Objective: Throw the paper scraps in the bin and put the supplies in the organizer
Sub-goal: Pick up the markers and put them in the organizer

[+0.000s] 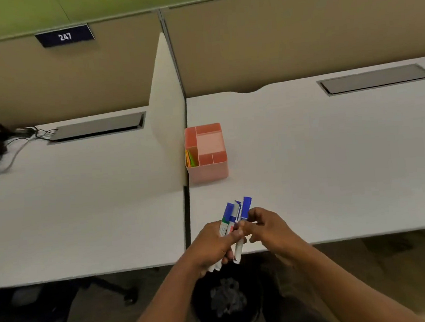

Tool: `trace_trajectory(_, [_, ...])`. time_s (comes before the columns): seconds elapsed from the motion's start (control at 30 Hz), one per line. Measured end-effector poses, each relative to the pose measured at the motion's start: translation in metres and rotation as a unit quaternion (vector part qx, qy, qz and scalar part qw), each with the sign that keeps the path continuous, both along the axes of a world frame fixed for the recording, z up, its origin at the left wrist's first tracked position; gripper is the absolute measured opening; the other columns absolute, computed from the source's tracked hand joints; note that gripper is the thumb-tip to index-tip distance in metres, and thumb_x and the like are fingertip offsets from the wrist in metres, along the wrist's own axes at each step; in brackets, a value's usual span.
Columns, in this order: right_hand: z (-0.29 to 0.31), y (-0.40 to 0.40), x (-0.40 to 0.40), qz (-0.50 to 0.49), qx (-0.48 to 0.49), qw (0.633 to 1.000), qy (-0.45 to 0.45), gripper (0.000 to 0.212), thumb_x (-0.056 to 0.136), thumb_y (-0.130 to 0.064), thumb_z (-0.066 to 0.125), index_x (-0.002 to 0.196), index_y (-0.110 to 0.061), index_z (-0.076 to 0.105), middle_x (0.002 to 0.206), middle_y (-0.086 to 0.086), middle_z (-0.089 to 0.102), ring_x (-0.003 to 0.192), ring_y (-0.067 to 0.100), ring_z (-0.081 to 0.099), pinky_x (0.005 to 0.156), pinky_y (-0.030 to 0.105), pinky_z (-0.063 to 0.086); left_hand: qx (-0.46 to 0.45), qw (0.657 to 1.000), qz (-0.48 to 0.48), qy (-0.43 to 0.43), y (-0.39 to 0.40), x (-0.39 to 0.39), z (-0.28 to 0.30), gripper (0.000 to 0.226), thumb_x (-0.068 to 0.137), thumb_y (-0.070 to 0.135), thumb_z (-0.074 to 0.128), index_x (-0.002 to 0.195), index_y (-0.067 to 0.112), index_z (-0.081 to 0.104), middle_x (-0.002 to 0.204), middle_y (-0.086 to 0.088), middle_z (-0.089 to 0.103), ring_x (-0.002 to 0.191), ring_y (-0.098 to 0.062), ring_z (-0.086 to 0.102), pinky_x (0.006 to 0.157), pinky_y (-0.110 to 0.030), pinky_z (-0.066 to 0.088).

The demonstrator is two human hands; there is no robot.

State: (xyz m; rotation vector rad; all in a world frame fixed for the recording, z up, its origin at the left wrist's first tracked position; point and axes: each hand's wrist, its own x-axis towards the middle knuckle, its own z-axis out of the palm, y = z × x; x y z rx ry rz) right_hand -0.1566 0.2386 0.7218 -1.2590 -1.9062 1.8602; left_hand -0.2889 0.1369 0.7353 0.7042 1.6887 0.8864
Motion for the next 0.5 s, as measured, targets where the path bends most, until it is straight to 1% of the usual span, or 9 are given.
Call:
trace_trajectory(0.07, [0.004, 0.037, -0.018, -0.050, -0.021, 0.998, 0.012, 0.010, 0.091, -0.025, 0.062, 0.099, -0.018, 0.061, 0.092, 0.000, 0.071, 0.082, 0.017, 0.070, 0.083, 0.041, 0.058, -0.003, 0.997, 0.082, 0.005, 0.031, -0.011, 0.000, 0.025, 0.096, 0.038, 0.055, 0.101, 0.016, 0.065, 0.071, 0.000, 0.069, 0.051, -0.010, 0.054, 0.051, -0.024, 0.047])
trace_trajectory(0.13, [0.012, 0.071, -0.035, -0.090, -0.012, 0.996, 0.011, 0.016, 0.091, -0.024, 0.063, 0.102, -0.015, 0.057, 0.089, 0.003, 0.070, 0.082, 0.020, 0.070, 0.083, 0.042, 0.058, -0.016, 0.982, 0.188, 0.023, 0.062, -0.026, -0.003, 0.020, 0.098, 0.034, 0.050, 0.102, 0.018, 0.060, 0.082, -0.004, 0.070, 0.054, -0.013, 0.054, 0.051, -0.025, 0.048])
trace_trajectory(0.2, [0.021, 0.104, -0.054, -0.082, 0.030, 0.996, -0.007, 0.031, 0.091, -0.026, 0.064, 0.116, -0.016, 0.049, 0.092, 0.002, 0.069, 0.080, 0.019, 0.070, 0.075, 0.034, 0.057, -0.012, 0.958, 0.284, 0.020, 0.092, -0.045, -0.005, 0.016, 0.099, 0.026, 0.045, 0.102, 0.014, 0.056, 0.081, -0.007, 0.066, 0.057, -0.017, 0.054, 0.053, -0.028, 0.048])
trace_trajectory(0.27, [0.028, 0.132, -0.076, -0.052, 0.082, 0.995, -0.022, 0.051, 0.090, -0.026, 0.065, 0.132, -0.023, 0.036, 0.097, 0.002, 0.067, 0.080, 0.020, 0.069, 0.068, 0.026, 0.053, 0.013, 0.938, 0.346, 0.006, 0.118, -0.071, -0.003, 0.014, 0.099, 0.021, 0.044, 0.095, 0.011, 0.054, 0.076, -0.009, 0.061, 0.061, -0.020, 0.056, 0.061, -0.034, 0.051])
trace_trajectory(0.3, [0.030, 0.145, -0.089, -0.035, 0.109, 0.993, -0.025, 0.058, 0.090, -0.025, 0.065, 0.137, -0.026, 0.029, 0.098, 0.003, 0.067, 0.080, 0.020, 0.068, 0.068, 0.025, 0.053, 0.030, 0.932, 0.361, 0.005, 0.129, -0.082, -0.002, 0.014, 0.099, 0.020, 0.045, 0.093, 0.011, 0.054, 0.076, -0.009, 0.062, 0.066, -0.023, 0.059, 0.069, -0.037, 0.052])
trace_trajectory(0.33, [0.032, 0.156, -0.103, -0.017, 0.136, 0.990, -0.024, 0.064, 0.091, -0.025, 0.065, 0.140, -0.028, 0.025, 0.099, 0.003, 0.066, 0.080, 0.019, 0.067, 0.068, 0.024, 0.052, 0.046, 0.931, 0.362, 0.020, 0.140, -0.094, 0.001, 0.014, 0.100, 0.021, 0.046, 0.095, 0.012, 0.055, 0.078, -0.007, 0.064, 0.074, -0.025, 0.063, 0.077, -0.040, 0.053])
trace_trajectory(0.4, [0.035, 0.176, -0.135, 0.014, 0.186, 0.982, -0.015, 0.069, 0.092, -0.023, 0.063, 0.144, -0.029, 0.019, 0.100, 0.003, 0.065, 0.079, 0.016, 0.065, 0.069, 0.022, 0.052, 0.074, 0.932, 0.345, 0.086, 0.161, -0.116, 0.010, 0.019, 0.102, 0.027, 0.045, 0.110, 0.013, 0.055, 0.090, -0.002, 0.070, 0.092, -0.022, 0.066, 0.089, -0.037, 0.050])
trace_trajectory(0.43, [0.036, 0.186, -0.152, 0.027, 0.207, 0.978, -0.008, 0.069, 0.092, -0.022, 0.063, 0.145, -0.029, 0.019, 0.102, 0.003, 0.065, 0.081, 0.016, 0.066, 0.071, 0.025, 0.054, 0.089, 0.930, 0.338, 0.116, 0.172, -0.127, 0.014, 0.023, 0.102, 0.030, 0.044, 0.116, 0.015, 0.053, 0.099, 0.000, 0.070, 0.099, -0.018, 0.065, 0.092, -0.034, 0.047])
trace_trajectory(0.5, [0.036, 0.205, -0.187, 0.044, 0.239, 0.970, 0.008, 0.066, 0.093, -0.020, 0.062, 0.144, -0.029, 0.022, 0.109, 0.005, 0.065, 0.087, 0.019, 0.067, 0.080, 0.032, 0.058, 0.104, 0.926, 0.329, 0.156, 0.195, -0.153, 0.018, 0.029, 0.101, 0.034, 0.045, 0.124, 0.018, 0.050, 0.113, 0.003, 0.067, 0.105, -0.014, 0.061, 0.089, -0.028, 0.044])
